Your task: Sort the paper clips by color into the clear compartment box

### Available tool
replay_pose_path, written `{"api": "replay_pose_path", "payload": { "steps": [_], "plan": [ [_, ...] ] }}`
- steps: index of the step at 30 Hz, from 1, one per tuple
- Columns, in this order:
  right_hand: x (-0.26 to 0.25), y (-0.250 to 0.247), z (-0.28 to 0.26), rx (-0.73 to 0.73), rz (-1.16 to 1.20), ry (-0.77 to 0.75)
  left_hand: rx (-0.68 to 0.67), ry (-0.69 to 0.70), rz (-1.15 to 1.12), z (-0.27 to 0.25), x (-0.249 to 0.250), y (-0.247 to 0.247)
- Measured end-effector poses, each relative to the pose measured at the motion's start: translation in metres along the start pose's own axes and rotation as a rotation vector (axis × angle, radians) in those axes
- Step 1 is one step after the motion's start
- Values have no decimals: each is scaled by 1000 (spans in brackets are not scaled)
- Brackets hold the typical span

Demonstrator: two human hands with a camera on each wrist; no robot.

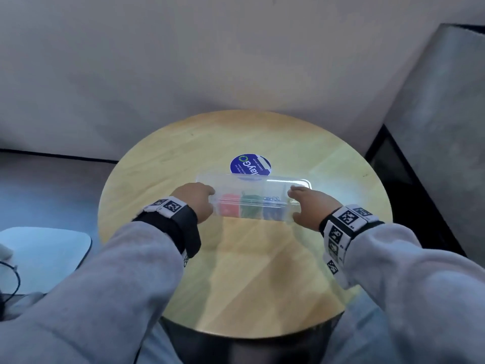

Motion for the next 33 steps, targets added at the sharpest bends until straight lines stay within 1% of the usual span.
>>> {"api": "replay_pose_path", "payload": {
  "steps": [5, 10, 14, 18, 24, 26, 30, 33],
  "plan": [
    [2, -1, 5, -17, -3, -2, -42, 12, 105, 13, -3, 5],
    [14, -2, 5, -23, 87, 30, -55, 46, 131, 18, -5, 0],
    [17, -1, 7, -18, 132, 39, -70, 66, 204, 23, 2, 2],
    [17, -4, 7, -10, 118, 52, -68, 99, 283, 26, 8, 8],
    [11, -5, 3, 79, 30, 55, 34, 152, 221, 24, 4, 9],
    [9, -4, 2, 107, 22, 57, 41, 145, 201, 25, 2, 9],
    [5, -6, 2, 118, 4, 59, 39, 134, 198, 26, 3, 6],
    [6, -3, 3, 65, 3, 56, 5, 105, 180, 24, 4, 4]
  ]
}}
Point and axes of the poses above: each hand's wrist, its own z-axis towards the middle knuckle, its own y-axis out of the palm, x = y × z, the point moved 10 cm from there along z, towards the middle knuckle, and after that the axes turned 13 degrees about -z, right-handed, at the moved point
